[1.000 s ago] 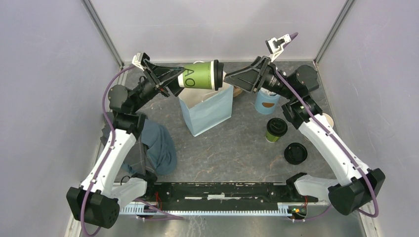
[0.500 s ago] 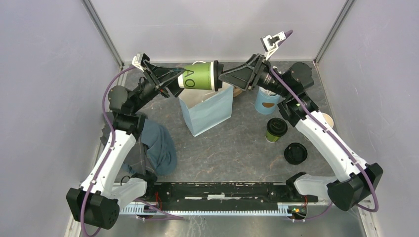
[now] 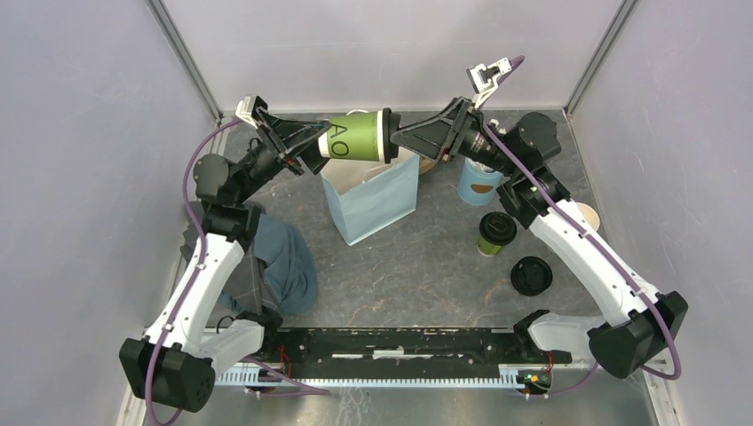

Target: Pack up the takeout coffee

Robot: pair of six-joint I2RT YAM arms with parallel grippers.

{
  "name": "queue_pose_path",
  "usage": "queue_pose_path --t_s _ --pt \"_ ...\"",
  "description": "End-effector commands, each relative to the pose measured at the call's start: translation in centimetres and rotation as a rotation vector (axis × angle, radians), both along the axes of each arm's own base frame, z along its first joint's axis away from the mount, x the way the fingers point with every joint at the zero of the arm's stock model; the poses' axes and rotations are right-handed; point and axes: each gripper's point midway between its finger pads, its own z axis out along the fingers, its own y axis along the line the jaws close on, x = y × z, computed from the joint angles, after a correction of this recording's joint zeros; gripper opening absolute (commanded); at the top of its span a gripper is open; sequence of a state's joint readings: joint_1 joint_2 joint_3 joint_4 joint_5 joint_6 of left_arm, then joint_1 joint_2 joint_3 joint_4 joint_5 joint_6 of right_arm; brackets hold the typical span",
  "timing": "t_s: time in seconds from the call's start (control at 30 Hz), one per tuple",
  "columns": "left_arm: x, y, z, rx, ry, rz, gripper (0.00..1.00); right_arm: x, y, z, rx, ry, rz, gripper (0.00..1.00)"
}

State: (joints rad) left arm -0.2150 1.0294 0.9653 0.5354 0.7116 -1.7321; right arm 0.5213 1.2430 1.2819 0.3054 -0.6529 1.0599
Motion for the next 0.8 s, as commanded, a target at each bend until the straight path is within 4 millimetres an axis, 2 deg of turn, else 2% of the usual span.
queue_pose_path --t_s 0.0,0.07,0.17,0.23,0.3,0.37,0.47,0.53,0.57,0.63,0.77 --pt "-1.2 0.2 1.1 -0.017 -0.048 -0.017 0.37 0.1 0.3 1.1 0.017 -0.011 -0.022 0.81" --pt "-1.2 0.1 1.1 -0.016 -0.048 -0.018 0.37 0.2 0.3 1.1 0.017 -0.01 -0.024 0.8" --pt "-1.2 0.1 1.2 -0.008 -0.052 -0.017 0.37 0.4 0.3 0.9 0.009 -0.007 -0.037 0.72" --pt "-1.1 0.1 1.1 0.004 -0.048 -0.013 0.42 0.5 0.1 0.9 0.011 -0.01 -0.056 0.7" --pt "-0.9 0.0 0.5 0.036 -0.029 -0.005 0.51 0.5 -0.1 1.1 0.013 -0.019 -0.072 0.69" --pt "-0.7 -0.1 -0.5 0.099 -0.001 0.015 0.69 0.5 -0.3 1.1 0.01 -0.024 -0.081 0.68" --pt "-0.1 0.2 -3.0 0.214 0.083 0.063 0.86 0.5 -0.9 1.0 0.0 -0.031 -0.102 0.66" --pt "0.2 1.0 -5.1 0.292 0.17 0.098 0.98 1.2 -2.2 0.3 -0.056 -0.044 -0.166 0.64" --pt "0.3 1.6 -6.5 0.343 0.23 0.122 0.99 1.6 -3.2 0.3 -0.081 -0.058 -0.209 0.64" --pt "0.4 3.2 -9.0 0.483 0.31 0.182 1.0 2.7 -5.8 -0.7 -0.165 -0.064 -0.311 0.63" --pt "0.2 6.8 -11.7 0.755 0.443 0.326 1.0 3.7 -10.2 -1.4 -0.347 -0.129 -0.49 0.62"
